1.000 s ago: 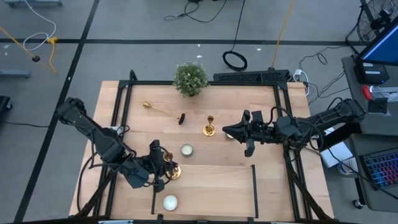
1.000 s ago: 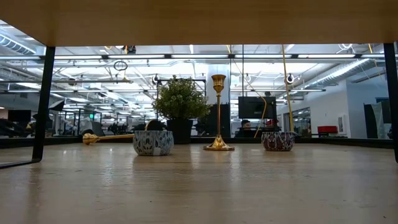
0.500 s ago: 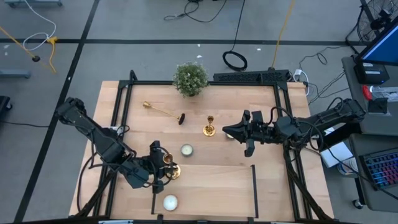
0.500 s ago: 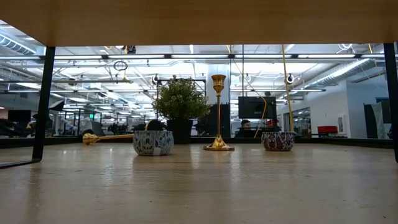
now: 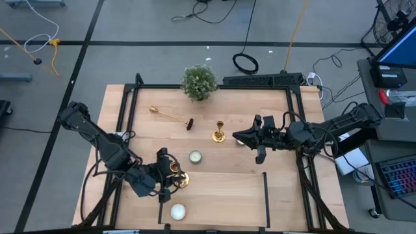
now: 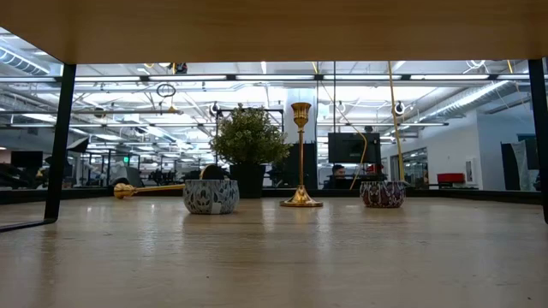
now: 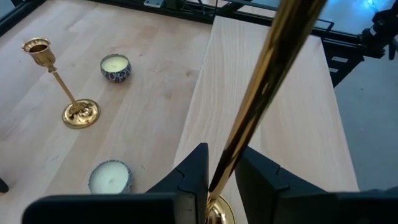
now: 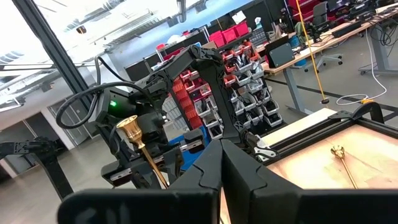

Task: Pick & Place candle stick holders
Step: Put the bottom left gold candle stand on the shelf, then put the light blue scented candle on the shelf

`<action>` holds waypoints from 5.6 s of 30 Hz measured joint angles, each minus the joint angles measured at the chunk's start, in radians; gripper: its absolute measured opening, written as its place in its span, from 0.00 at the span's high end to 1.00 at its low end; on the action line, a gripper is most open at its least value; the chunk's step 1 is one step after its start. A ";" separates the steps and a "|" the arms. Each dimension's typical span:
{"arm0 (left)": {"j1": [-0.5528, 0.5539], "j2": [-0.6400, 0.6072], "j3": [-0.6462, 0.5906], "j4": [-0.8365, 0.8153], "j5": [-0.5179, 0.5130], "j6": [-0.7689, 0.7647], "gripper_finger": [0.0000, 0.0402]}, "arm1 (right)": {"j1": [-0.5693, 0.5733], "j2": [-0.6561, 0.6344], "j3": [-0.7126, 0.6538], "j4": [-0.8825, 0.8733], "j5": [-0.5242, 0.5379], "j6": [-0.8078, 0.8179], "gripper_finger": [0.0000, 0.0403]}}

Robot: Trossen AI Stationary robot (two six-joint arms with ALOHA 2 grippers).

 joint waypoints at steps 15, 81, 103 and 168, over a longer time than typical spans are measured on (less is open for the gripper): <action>0.000 0.001 0.000 -0.033 -0.004 -0.043 0.80 | 0.000 0.000 0.000 0.000 0.000 0.000 1.00; 0.124 -0.133 0.001 -0.914 -0.329 -1.218 0.27 | -0.188 0.000 0.000 -0.127 -0.029 0.102 0.97; 0.365 -0.132 0.001 -0.808 -0.277 -1.009 0.27 | -0.580 0.000 0.000 -0.598 -0.610 -0.106 0.75; 0.683 0.183 0.001 -0.251 0.694 0.721 0.27 | -0.561 0.161 0.000 -0.917 -0.681 0.288 0.42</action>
